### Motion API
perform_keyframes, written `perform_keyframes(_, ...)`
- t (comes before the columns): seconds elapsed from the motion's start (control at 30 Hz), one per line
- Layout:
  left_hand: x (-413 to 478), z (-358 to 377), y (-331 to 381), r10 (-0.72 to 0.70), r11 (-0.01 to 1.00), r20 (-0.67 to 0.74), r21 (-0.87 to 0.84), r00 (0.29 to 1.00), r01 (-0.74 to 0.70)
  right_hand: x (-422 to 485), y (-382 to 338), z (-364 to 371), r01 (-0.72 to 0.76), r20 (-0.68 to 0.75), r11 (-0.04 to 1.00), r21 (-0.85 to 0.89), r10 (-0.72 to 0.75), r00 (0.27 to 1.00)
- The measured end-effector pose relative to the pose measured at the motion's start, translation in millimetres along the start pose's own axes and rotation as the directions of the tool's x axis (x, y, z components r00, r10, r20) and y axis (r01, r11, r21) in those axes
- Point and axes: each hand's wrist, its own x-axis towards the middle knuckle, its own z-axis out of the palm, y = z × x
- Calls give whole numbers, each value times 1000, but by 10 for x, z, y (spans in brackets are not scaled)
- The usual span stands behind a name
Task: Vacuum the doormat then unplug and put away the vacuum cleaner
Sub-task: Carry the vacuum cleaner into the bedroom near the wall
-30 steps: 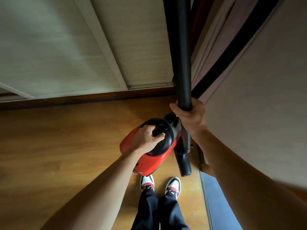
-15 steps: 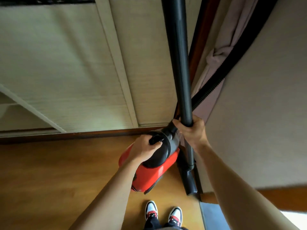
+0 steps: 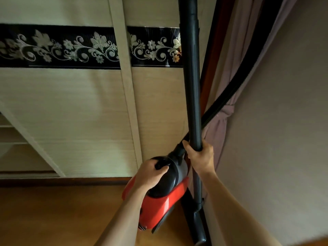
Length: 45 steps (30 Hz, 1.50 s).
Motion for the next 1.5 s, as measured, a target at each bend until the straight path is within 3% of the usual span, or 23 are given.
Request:
perform_keyframes(0.27, 100, 47, 186, 19, 998, -28, -51, 999, -20, 133, -14, -62, 66, 72, 998, 19, -68, 995)
perform_keyframes(0.6, -160, -159, -51, -231, 949, -182, -260, 956, 180, 109, -81, 225, 83, 249, 989, 120, -111, 962)
perform_keyframes(0.9, -813, -910, -613, -403, 884, -417, -407, 815, 229, -353, -304, 1378, 77, 533, 980, 186, -166, 830)
perform_keyframes(1.2, -1543, -2064, -1483, -576, 816, -586, -450, 570, 363, -1111, -728, 2911, 18, 730, 971, 240, -192, 655)
perform_keyframes(1.5, -2139, -3415, -2483, -591, 798, -691, -424, 416, 429, -1962, -1320, 4747, 49, 825, 973, 226, -218, 521)
